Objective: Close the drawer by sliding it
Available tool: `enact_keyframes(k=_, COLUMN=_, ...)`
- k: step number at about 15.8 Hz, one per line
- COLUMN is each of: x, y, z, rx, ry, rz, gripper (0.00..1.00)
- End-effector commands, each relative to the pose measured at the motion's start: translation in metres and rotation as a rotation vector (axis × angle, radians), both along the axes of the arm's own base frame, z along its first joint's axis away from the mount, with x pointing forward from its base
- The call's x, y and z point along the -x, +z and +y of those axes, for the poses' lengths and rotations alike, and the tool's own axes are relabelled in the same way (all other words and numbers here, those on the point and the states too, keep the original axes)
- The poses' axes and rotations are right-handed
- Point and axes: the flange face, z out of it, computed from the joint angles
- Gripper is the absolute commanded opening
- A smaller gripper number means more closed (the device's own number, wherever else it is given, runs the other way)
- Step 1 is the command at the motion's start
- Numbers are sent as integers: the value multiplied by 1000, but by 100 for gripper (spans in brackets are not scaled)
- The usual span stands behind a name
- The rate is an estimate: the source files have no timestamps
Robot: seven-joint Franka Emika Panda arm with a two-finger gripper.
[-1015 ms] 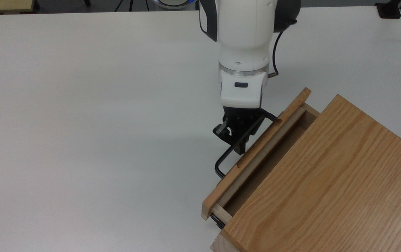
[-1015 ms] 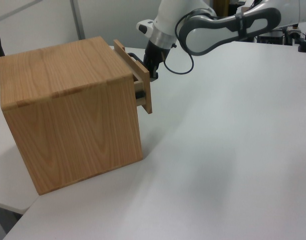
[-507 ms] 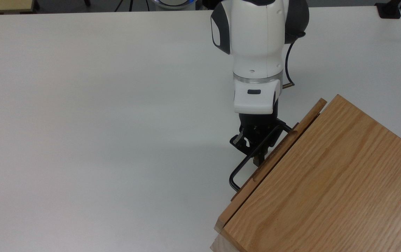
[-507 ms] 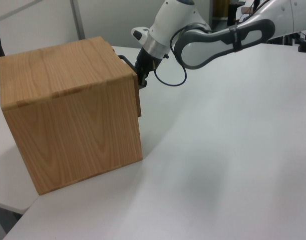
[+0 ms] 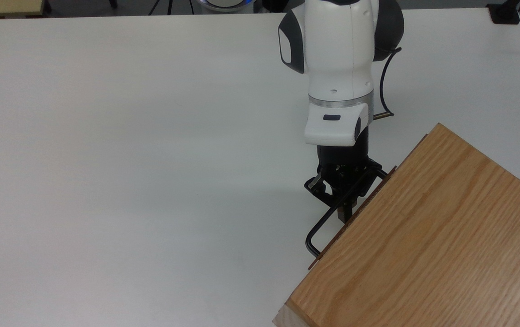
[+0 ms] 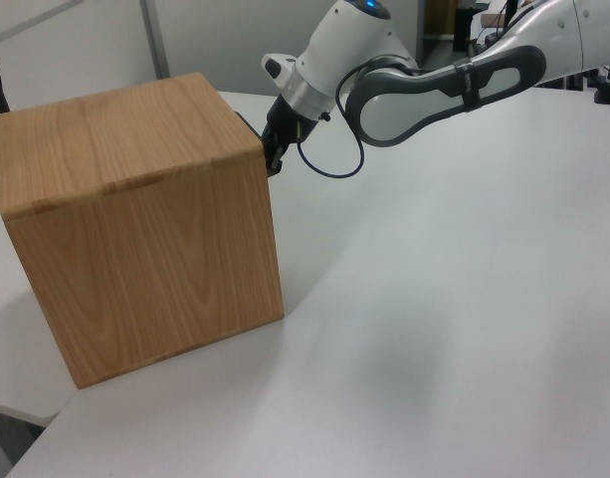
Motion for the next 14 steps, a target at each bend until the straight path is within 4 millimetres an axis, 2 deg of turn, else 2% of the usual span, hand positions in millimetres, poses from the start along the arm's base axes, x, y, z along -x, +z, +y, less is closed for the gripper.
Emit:
enact_keyframes(k=1, x=6, y=29, z=14, rx=-38, ry=-9, rz=-48, gripper=3)
enact_keyframes(k=2, x=12, y=16, z=9, rx=-22, ry=-13, rz=2, gripper=4)
enact_keyframes(k=3, x=20, y=13, z=3, rx=-11, ry=-18, rz=40, gripper=6)
enact_keyframes(k=4, x=28, y=24, z=-5, rx=-3, ry=-19, rz=65, gripper=9)
enact_keyframes(k=6, x=46, y=24, z=-42, rx=23, ry=-43, rz=178, gripper=22)
enact_keyframes(k=7, x=56, y=32, z=-61, rx=25, ry=-58, rz=209, gripper=29)
enact_keyframes(k=9, x=84, y=49, z=-93, rx=24, ry=-95, rz=281, gripper=54)
enact_keyframes(k=10, x=99, y=54, z=-113, rx=25, ry=-122, rz=337, gripper=70)
enact_keyframes(k=11, x=112, y=62, z=-129, rx=29, ry=-140, rz=389, gripper=100)
enact_keyframes(k=14, x=148, y=89, z=-176, rx=37, ry=-206, rz=550, gripper=100)
